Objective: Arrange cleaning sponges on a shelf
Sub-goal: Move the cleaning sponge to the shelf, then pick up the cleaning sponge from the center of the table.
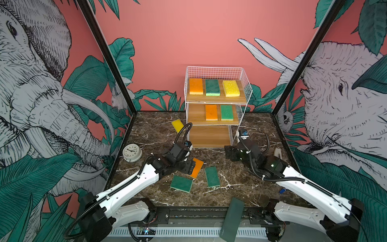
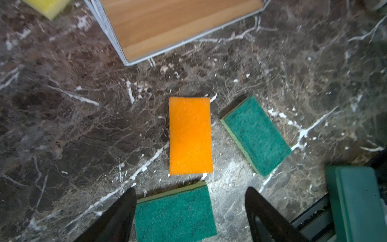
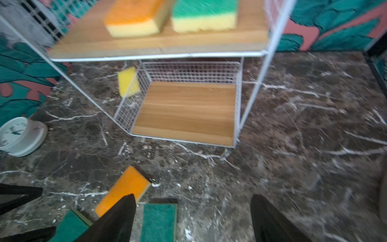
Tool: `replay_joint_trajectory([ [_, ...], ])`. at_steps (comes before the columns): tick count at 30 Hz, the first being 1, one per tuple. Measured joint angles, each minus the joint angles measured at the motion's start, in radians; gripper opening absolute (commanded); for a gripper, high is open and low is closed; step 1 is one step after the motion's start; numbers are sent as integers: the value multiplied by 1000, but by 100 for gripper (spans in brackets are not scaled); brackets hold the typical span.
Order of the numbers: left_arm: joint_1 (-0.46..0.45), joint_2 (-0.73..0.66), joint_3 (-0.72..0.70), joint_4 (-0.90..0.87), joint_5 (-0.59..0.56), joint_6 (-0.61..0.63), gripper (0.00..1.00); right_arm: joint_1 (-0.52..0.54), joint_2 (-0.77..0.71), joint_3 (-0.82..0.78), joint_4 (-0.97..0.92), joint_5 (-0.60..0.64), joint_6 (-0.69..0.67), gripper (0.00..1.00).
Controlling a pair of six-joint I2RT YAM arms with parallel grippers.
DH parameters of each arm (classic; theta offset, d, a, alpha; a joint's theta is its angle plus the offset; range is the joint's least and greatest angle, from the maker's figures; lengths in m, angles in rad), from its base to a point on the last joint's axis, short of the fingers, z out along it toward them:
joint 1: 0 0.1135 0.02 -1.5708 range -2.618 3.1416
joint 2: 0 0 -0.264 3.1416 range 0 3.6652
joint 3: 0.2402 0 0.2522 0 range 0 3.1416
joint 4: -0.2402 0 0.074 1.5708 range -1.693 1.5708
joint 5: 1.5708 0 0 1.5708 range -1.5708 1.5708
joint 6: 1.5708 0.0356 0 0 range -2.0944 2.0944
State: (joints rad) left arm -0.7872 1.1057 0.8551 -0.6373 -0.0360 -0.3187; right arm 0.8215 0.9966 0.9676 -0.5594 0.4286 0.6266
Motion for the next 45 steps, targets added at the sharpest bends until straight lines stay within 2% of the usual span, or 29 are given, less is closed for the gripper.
replay_joint_trajectory([
  [6,-2,-36,-96,39,7,26,83,-105,-167,-90,-220,22,116,91],
  [12,-4,13,-127,83,17,45,83,-170,-208,-185,-314,-38,208,91],
  [23,-9,132,-144,159,13,69,84,-216,-163,-220,-317,-126,261,91],
  [24,-9,144,-144,166,14,69,86,-219,-154,-220,-314,-132,261,91],
  [25,-10,160,-144,172,15,69,99,-222,-143,-220,-312,-138,260,91],
  [26,-13,175,-144,175,15,74,100,-225,-132,-220,-310,-145,260,91],
  [45,-85,355,-144,273,9,5,93,-237,-134,-219,-283,-174,262,93],
])
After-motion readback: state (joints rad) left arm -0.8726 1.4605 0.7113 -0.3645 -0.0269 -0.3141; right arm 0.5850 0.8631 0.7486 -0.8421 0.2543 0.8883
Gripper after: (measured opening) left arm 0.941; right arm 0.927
